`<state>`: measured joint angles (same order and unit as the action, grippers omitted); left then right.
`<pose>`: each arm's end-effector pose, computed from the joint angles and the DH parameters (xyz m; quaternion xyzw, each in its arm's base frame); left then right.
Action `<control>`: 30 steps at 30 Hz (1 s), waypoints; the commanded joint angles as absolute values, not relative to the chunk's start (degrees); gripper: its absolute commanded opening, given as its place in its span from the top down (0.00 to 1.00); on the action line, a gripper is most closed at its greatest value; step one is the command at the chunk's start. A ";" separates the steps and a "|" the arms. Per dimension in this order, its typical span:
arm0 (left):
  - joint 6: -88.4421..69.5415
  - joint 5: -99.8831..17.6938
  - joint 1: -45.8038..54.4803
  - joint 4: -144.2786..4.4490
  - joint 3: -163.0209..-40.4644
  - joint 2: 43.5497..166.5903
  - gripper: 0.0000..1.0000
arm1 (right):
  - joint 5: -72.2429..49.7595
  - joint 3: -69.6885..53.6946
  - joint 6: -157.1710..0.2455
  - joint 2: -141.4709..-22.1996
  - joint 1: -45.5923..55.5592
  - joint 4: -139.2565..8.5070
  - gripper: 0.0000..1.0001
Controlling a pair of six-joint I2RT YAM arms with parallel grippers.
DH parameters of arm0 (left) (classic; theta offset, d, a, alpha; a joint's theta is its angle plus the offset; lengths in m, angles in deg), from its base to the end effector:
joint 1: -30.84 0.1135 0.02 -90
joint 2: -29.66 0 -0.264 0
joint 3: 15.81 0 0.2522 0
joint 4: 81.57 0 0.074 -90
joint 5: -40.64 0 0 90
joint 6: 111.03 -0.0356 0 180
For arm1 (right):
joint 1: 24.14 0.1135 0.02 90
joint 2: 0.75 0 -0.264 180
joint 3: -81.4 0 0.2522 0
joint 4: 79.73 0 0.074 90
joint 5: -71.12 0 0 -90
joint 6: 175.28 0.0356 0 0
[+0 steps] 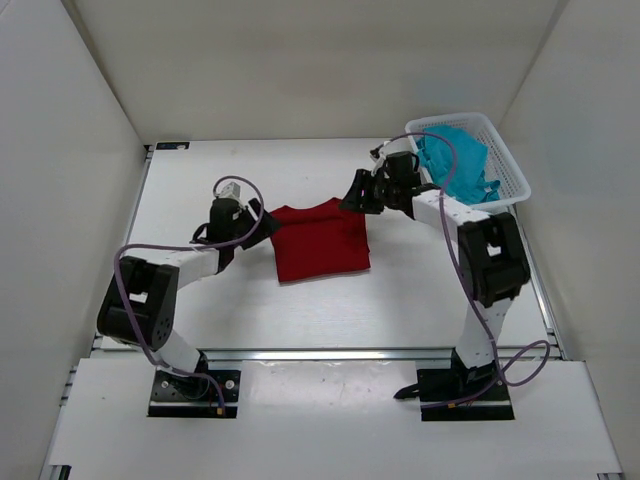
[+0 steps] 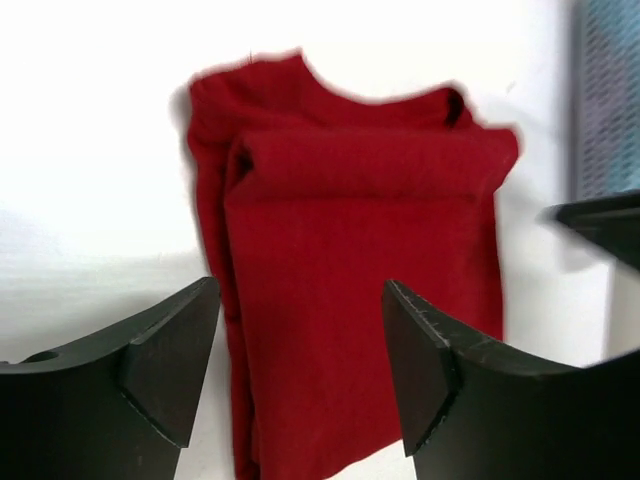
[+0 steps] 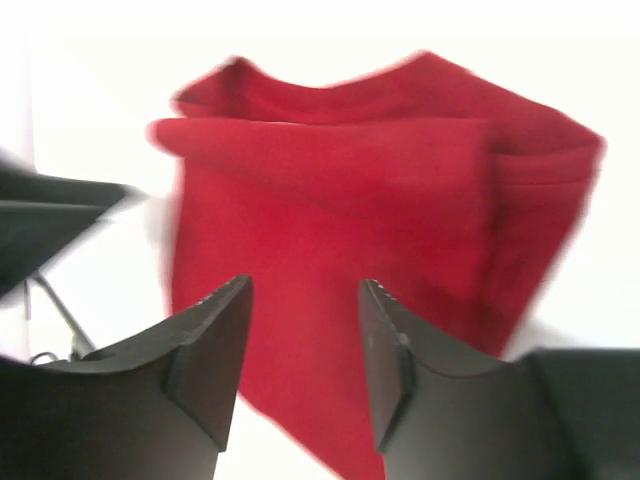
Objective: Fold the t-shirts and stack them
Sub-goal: Fold the long partially folded tshirt into a neat square, then put the neatly folded tshirt into the corner of the board with the left arm
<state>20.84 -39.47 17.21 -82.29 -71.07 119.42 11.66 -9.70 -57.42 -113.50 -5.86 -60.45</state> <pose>0.3070 -0.0807 0.1740 -0.1750 0.8621 -0.2859 0.3800 0.4079 0.1538 0.1953 -0.0357 0.8837 0.3774 0.2747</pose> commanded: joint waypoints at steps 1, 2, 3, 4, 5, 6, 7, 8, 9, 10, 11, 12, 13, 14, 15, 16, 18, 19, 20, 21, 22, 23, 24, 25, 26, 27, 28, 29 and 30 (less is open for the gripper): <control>16.94 -44.87 13.71 -78.27 -69.13 120.18 0.24 | 10.83 -5.51 -57.16 -103.17 -4.03 -64.47 0.54; 16.85 -45.57 12.92 -77.92 -69.30 121.41 0.26 | 10.74 -2.96 -56.98 -102.45 -3.76 -65.08 0.53; 16.50 -45.75 12.47 -77.40 -69.74 122.90 0.29 | 10.21 -0.68 -57.15 -100.18 -2.97 -65.61 0.53; 16.67 -45.75 12.21 -77.04 -70.00 124.57 0.30 | 9.77 1.61 -56.80 -98.07 -2.09 -67.01 0.53; 16.68 -45.75 11.94 -76.78 -70.53 125.11 0.31 | 10.03 3.11 -56.54 -96.14 -2.26 -67.37 0.53; 16.59 -45.32 11.42 -75.99 -71.14 126.85 0.33 | 10.21 5.47 -56.10 -95.25 -2.26 -68.77 0.53; 16.59 -45.57 11.07 -76.16 -71.58 128.09 0.35 | 10.64 6.72 -55.05 -93.41 -2.43 -69.48 0.53; 17.54 -45.23 10.80 -76.51 -71.76 129.15 0.37 | 11.00 8.99 -54.78 -92.00 -2.09 -71.23 0.53; 18.34 -43.57 10.71 -77.90 -72.02 130.03 0.42 | 11.44 11.19 -54.08 -90.59 -2.08 -72.37 0.53; 19.22 -42.51 10.88 -80.18 -71.85 130.99 0.54 | 11.53 12.52 -53.64 -89.62 -2.17 -72.56 0.53; 20.70 -41.20 10.89 -81.51 -72.37 132.05 0.66 | 11.88 12.88 -54.07 -88.83 -2.17 -73.17 0.53; 22.20 -40.05 11.32 -83.52 -73.16 132.75 0.72 | 11.62 14.19 -54.08 -88.04 -1.91 -72.92 0.53; 23.69 -39.60 10.98 -84.76 -75.17 133.89 0.79 | 12.49 14.63 -54.25 -87.33 -1.82 -73.35 0.54; 24.32 -39.34 11.15 -84.51 -76.41 135.38 0.86 | 12.32 14.90 -54.60 -87.07 -1.73 -73.27 0.54; 24.41 -38.90 11.76 -84.16 -79.81 136.79 0.89 | 12.58 15.77 -55.04 -86.37 -1.73 -72.83 0.54; 24.15 -39.07 12.20 -82.24 -83.50 137.41 0.94 | 12.23 16.48 -55.65 -85.84 -1.64 -72.22 0.54; 23.19 -39.42 13.87 -79.34 -89.21 139.43 0.98 | 12.49 18.24 -56.27 -84.52 -1.65 -71.68 0.54; 22.31 -39.77 16.14 -77.15 -92.82 139.96 0.99 | 12.67 19.46 -56.53 -83.82 -2.25 -71.60 0.54; 21.78 -40.30 18.34 -75.13 -94.33 140.75 1.00 | 12.50 20.52 -56.62 -83.72 -2.35 -71.42 0.54; 21.34 -40.48 19.58 -74.50 -97.48 141.45 1.00 | 12.41 21.57 -56.89 -82.94 -2.26 -71.33 0.54; 20.81 -40.22 22.63 -73.01 -100.30 142.16 1.00 | 12.67 22.63 -56.89 -82.76 -2.00 -71.68 0.54; 20.37 -40.30 25.71 -71.60 -103.02 143.12 1.00 | 12.84 23.25 -56.89 -82.41 -2.00 -71.77 0.54; 20.11 -39.87 27.31 -70.81 -103.92 144.17 1.00 | 12.93 23.86 -56.63 -82.75 -2.00 -71.86 0.54; 19.67 -40.04 30.80 -69.32 -106.45 144.97 1.00 | 13.37 24.22 -56.97 -83.02 -1.65 -71.95 0.55; 19.84 -39.26 34.40 -68.61 -108.04 145.85 1.00 | 13.55 23.78 -57.06 -83.63 -1.12 -71.77 0.55; 20.36 -39.07 36.18 -67.91 -108.58 146.81 1.00 | 13.55 23.43 -57.06 -83.81 -0.68 -71.86 0.55; 20.80 -38.81 38.98 -68.07 -109.20 146.82 1.00 | 14.07 23.34 -56.98 -84.42 -0.50 -71.77 0.55; 21.07 -38.20 41.80 -68.86 -108.85 147.43 1.00 | 14.16 22.99 -57.41 -85.12 0.02 -71.77 0.55; 21.59 -37.93 43.04 -69.56 -108.59 147.44 1.00 | 14.60 22.29 -57.15 -85.48 0.37 -72.03 0.55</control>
